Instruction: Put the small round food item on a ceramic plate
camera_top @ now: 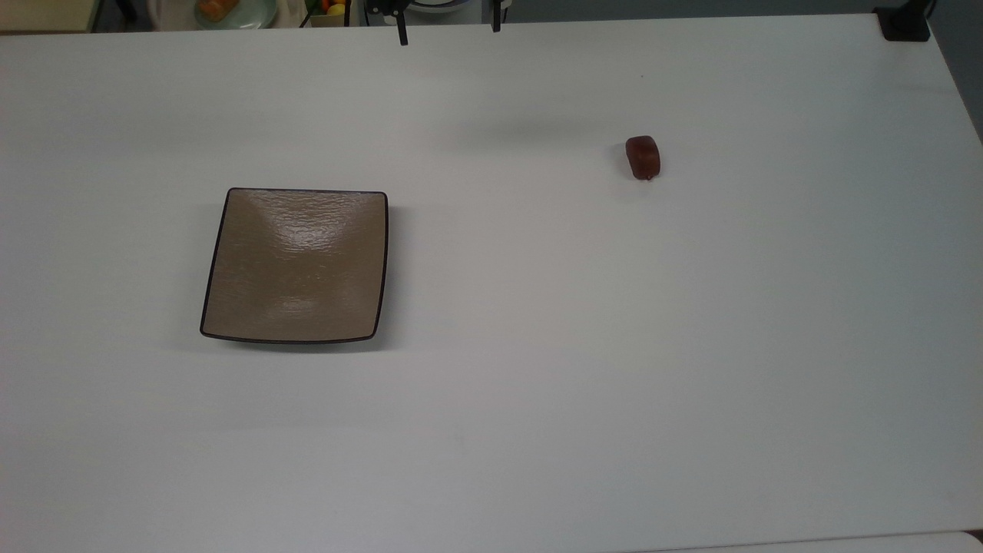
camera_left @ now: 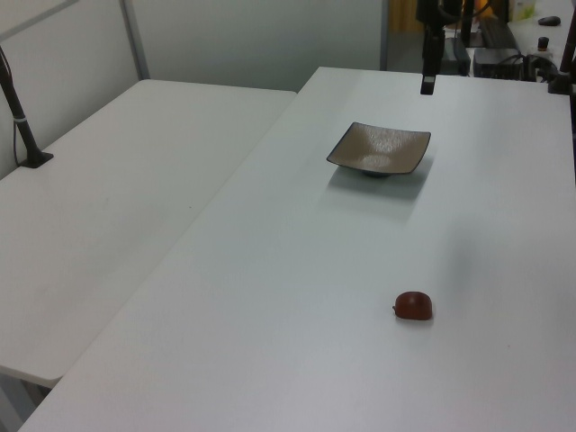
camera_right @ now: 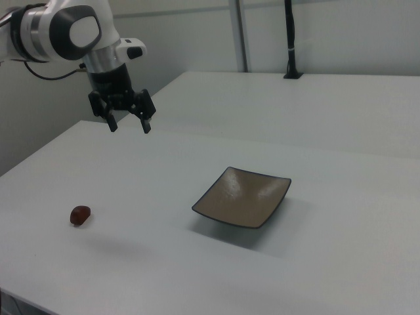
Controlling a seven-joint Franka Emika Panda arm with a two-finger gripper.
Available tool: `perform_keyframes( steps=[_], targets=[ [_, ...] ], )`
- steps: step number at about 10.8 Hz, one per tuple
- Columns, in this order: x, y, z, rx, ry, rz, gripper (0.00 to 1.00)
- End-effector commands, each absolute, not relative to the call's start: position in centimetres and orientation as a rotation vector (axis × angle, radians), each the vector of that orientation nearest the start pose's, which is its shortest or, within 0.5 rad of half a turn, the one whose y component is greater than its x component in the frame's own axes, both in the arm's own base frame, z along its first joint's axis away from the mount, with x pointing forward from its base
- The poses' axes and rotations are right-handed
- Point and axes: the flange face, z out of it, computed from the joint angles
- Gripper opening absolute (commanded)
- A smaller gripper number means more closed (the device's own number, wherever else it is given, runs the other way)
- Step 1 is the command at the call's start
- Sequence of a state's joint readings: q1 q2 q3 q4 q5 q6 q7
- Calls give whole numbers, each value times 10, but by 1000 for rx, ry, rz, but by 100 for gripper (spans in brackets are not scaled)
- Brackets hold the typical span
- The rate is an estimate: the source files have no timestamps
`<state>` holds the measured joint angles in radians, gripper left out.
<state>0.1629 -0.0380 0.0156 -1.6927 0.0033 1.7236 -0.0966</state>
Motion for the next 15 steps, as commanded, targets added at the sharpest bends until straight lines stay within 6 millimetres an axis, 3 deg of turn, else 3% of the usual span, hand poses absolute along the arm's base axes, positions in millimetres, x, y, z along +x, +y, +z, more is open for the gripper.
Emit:
perform_keyframes(
  steps=[1, 12, 15],
  targets=[
    [543, 98, 602, -3081, -448, -137, 100],
    [542, 100, 604, -3089, -360, -129, 100],
    [541, 117, 595, -3087, -390, -102, 100]
  ],
)
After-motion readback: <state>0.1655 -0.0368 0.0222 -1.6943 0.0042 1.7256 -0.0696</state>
